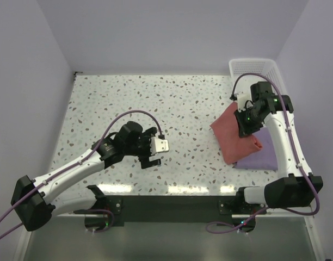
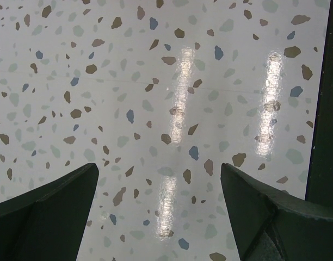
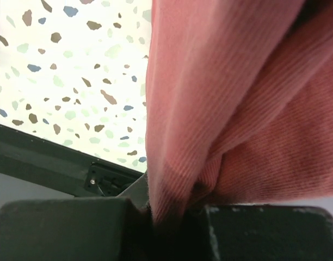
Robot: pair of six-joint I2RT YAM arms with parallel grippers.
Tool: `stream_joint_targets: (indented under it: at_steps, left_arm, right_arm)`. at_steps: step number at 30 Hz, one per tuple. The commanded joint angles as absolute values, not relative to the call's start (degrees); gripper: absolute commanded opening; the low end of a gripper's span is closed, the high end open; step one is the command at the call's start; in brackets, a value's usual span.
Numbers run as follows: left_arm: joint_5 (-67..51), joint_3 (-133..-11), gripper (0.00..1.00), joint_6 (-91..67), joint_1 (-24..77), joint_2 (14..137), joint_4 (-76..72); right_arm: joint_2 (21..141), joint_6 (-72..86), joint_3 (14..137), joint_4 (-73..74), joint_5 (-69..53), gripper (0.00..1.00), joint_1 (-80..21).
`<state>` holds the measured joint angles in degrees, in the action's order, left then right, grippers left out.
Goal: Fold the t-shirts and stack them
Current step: Neatly place the folded tshirt to the corner
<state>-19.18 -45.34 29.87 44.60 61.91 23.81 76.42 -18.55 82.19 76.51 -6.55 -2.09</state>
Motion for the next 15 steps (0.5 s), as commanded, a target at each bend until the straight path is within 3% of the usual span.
stream_joint_targets:
  at_steps: [1, 15]
  left_arm:
    - [-18.9, -45.0, 1.00, 31.6, 44.1, 60.4, 24.3]
    - [-19.6, -44.0, 1.00, 31.8, 44.1, 61.0, 24.1]
  right_arm:
    - [75.8, -19.1, 86.3, 80.0, -6.8, 0.00, -1.1]
    - [77.3, -20.9, 90.9, 86.9, -9.1, 0.00, 5.0]
